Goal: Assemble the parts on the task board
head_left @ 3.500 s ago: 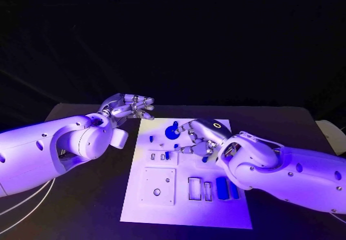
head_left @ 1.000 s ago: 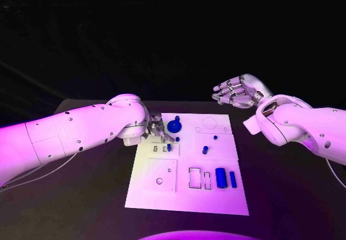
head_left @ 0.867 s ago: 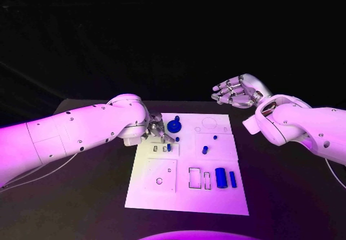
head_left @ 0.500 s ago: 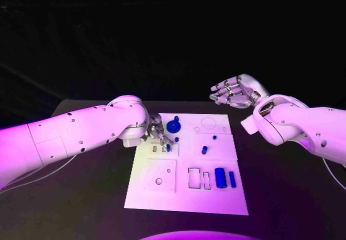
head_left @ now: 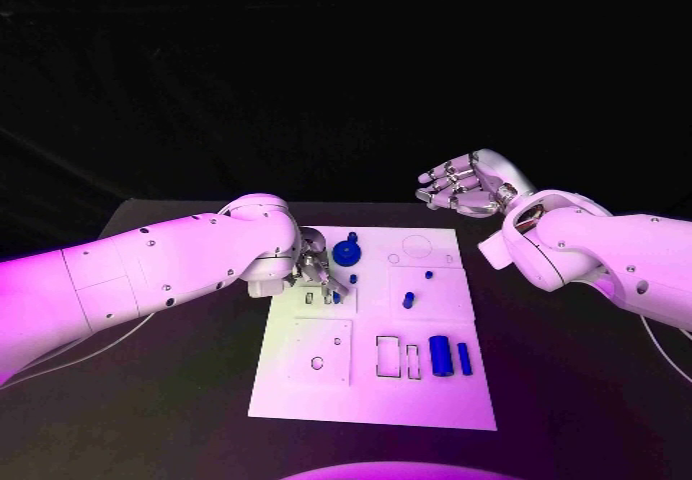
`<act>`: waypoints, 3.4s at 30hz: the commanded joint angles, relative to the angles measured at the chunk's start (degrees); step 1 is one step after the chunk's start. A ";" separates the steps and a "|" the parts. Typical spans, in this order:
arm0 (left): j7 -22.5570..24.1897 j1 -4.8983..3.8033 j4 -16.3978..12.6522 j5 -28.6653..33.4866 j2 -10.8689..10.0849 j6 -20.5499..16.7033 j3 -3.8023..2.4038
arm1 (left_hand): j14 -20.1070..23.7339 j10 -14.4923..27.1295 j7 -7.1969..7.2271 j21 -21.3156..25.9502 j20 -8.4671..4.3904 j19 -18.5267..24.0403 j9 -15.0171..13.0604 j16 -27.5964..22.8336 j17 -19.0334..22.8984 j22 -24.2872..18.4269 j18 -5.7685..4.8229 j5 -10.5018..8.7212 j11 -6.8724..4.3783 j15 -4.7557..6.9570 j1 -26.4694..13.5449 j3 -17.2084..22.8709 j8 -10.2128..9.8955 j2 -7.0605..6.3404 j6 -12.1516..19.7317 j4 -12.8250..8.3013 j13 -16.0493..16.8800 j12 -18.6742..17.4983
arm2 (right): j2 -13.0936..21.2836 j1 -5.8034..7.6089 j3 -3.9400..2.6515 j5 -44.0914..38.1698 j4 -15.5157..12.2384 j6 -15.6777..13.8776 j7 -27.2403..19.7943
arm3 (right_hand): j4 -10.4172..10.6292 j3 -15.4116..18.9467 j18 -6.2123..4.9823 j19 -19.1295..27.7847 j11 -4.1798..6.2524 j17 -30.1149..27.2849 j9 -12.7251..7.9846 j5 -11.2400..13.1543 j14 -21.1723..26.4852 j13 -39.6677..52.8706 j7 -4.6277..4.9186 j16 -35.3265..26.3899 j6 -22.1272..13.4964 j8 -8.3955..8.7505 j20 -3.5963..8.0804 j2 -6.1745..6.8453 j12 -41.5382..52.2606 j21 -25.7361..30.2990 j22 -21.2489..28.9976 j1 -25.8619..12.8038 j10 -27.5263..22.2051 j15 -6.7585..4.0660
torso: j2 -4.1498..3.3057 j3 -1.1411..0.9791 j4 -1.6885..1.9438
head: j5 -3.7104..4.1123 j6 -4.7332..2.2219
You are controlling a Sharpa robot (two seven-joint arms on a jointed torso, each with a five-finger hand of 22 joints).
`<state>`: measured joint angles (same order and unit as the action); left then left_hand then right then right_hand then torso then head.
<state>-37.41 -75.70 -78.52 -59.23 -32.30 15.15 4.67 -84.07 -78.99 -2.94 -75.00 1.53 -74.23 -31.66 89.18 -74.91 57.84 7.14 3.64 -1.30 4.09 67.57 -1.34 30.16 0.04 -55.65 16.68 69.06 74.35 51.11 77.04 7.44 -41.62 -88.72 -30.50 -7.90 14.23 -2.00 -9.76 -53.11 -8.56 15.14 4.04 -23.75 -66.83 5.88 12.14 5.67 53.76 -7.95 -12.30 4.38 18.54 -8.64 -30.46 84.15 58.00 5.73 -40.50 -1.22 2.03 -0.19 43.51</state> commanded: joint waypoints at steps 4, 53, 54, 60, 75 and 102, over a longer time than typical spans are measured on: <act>-0.17 0.06 0.05 0.62 0.26 1.04 0.04 | -5.35 0.05 -0.05 -0.22 0.14 -0.13 -0.16 -0.20 -13.30 0.03 -1.02 -0.19 0.30 0.14 0.16 -0.36 0.38 0.46 0.34 -0.05 0.04 0.24 | -0.17 -0.08 0.00 -0.06 0.10 0.30 -0.60 | -0.34 -0.02 -0.64 -0.18 -0.23 -0.09 -0.05 -0.23 0.11 -0.13 0.33 -0.42 -0.17 0.31 -0.37 0.13 -0.11 0.33 0.12 -0.61 -0.13 0.45 | -0.04 -0.03 0.07 | 0.05 0.08; 0.31 0.06 -1.34 6.74 -1.69 -2.67 0.02 | -5.41 0.95 -0.54 -1.25 0.63 1.19 -6.86 -0.18 -13.52 0.95 -0.92 -0.06 0.50 -0.12 10.71 36.56 -0.62 -6.20 3.14 -6.81 -1.47 -1.29 | -0.90 -0.74 0.13 -2.71 0.85 1.25 -0.20 | -0.62 -0.18 -0.63 -0.13 -0.29 -0.40 -0.03 -0.77 0.22 -0.68 0.37 -0.92 -0.21 0.33 -0.47 0.12 -0.01 0.76 0.64 -0.67 -0.32 0.56 | -0.07 -0.02 0.40 | -0.20 0.20; 0.38 0.06 -1.62 6.89 -2.00 -3.34 0.01 | -5.43 0.90 -0.56 -1.27 0.63 1.18 -7.07 -0.15 -13.58 0.98 -0.92 -0.05 0.46 -0.10 10.34 37.25 -0.52 -6.37 3.10 -7.02 -1.46 -1.28 | -0.91 -0.75 0.13 -2.71 0.87 1.24 -0.20 | -0.64 -0.20 -0.63 -0.13 -0.30 -0.43 -0.03 -0.87 0.21 -0.75 0.39 -0.97 -0.23 0.34 -0.49 0.12 0.02 0.82 0.70 -0.70 -0.33 0.57 | -0.07 -0.03 0.45 | -0.22 0.22; 0.84 0.20 -3.44 7.00 -3.90 -8.06 -0.03 | -5.57 0.48 -0.36 -1.55 0.56 0.89 -8.01 0.10 -13.97 1.45 -1.00 -0.06 0.37 0.03 8.85 40.04 -0.05 -7.27 2.94 -8.13 -1.16 -1.00 | -0.88 -0.91 0.14 -2.73 0.96 1.21 -0.27 | -0.76 -0.31 -0.65 -0.18 -0.32 -0.57 -0.02 -1.47 0.16 -1.04 0.40 -1.17 -0.26 0.36 -0.52 0.12 0.11 1.01 0.97 -0.78 -0.39 0.59 | -0.10 -0.01 0.49 | -0.31 0.35; 1.18 1.63 -5.64 3.85 -5.03 -12.40 -0.04 | -5.66 0.12 0.18 -2.05 0.22 0.34 -10.10 0.25 -14.22 2.32 -1.15 -0.11 -0.14 0.46 5.32 45.08 1.55 -9.36 2.30 -10.26 -2.08 -1.54 | -0.84 -1.27 0.15 -2.73 1.10 1.23 -0.43 | -0.79 -0.33 -0.65 -0.20 -0.32 -0.61 -0.02 -1.61 0.14 -1.11 0.41 -1.21 -0.27 0.36 -0.53 0.13 0.13 1.06 1.04 -0.80 -0.40 0.59 | -0.13 0.01 0.40 | -0.60 0.51; 0.40 2.76 -5.58 -3.00 -4.28 -8.57 -0.03 | -5.69 -0.12 0.65 -2.27 -0.06 0.06 -11.28 0.30 -14.30 2.77 -1.23 -0.15 -0.54 0.78 3.30 46.74 2.80 -10.04 1.99 -11.32 -3.02 -1.95 | -0.86 -1.51 0.15 -2.71 1.23 1.38 -0.51 | -0.82 -0.36 -0.66 -0.24 -0.34 -0.67 -0.02 -1.88 0.12 -1.26 0.42 -1.31 -0.28 0.36 -0.55 0.15 0.18 1.15 1.17 -0.90 -0.43 0.61 | -0.19 0.03 0.38 | -0.58 0.96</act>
<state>-36.97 -73.10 -84.03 -60.48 -36.61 4.46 4.56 -83.97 -79.08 -3.66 -77.00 1.47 -73.87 -40.67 89.19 -74.95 60.56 6.25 3.37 -1.58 4.40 70.90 38.07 32.73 -10.36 -52.31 12.38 66.01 72.51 50.27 75.58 7.60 -43.68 -87.52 -29.79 -7.90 13.76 -2.47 -9.75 -53.32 -8.77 14.55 4.06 -25.42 -66.63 4.67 12.27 4.68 53.63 -7.96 -12.49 4.61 18.55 -7.87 -29.34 83.92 57.79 5.93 -40.66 -1.22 2.42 -0.83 44.42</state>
